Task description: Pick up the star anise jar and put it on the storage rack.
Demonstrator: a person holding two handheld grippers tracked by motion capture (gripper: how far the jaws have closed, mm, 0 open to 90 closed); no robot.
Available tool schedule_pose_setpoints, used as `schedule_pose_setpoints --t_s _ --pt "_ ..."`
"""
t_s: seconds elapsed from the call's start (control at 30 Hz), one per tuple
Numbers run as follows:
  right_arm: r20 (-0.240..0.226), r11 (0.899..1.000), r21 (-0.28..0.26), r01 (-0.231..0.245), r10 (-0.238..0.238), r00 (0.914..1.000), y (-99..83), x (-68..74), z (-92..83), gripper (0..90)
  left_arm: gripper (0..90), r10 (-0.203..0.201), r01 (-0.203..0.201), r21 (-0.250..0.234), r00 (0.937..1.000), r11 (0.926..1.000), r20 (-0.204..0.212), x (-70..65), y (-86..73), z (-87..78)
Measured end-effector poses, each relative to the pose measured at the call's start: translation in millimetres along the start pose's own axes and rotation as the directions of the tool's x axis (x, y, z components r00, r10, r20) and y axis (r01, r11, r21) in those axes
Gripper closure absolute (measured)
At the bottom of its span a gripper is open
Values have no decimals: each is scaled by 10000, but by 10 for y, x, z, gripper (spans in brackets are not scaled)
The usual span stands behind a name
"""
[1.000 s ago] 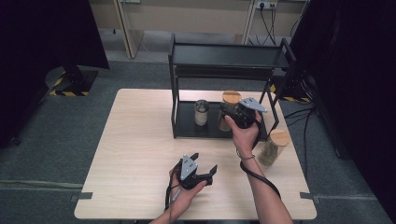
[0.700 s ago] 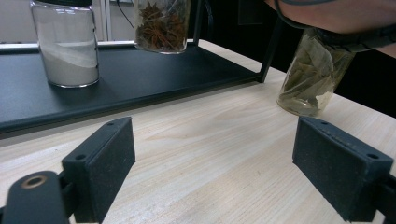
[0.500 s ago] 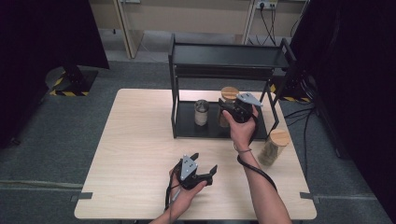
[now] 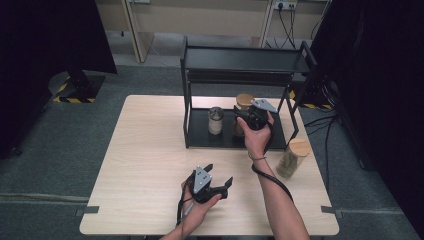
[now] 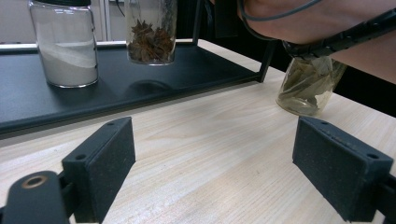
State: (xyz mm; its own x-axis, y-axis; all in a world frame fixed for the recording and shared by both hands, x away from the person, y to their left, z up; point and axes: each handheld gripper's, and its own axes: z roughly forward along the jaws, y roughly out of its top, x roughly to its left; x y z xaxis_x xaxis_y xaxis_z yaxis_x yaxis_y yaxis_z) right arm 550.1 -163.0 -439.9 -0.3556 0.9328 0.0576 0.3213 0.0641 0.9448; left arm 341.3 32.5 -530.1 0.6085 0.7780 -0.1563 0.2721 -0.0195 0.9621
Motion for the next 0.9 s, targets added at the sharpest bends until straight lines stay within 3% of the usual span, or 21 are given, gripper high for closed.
schedule_pose_setpoints --t_s 0.9 --pt "346 9998 188 89 -96 9994 -104 -37 146 256 129 71 -71 25 10000 10000 3 -6 0 0"
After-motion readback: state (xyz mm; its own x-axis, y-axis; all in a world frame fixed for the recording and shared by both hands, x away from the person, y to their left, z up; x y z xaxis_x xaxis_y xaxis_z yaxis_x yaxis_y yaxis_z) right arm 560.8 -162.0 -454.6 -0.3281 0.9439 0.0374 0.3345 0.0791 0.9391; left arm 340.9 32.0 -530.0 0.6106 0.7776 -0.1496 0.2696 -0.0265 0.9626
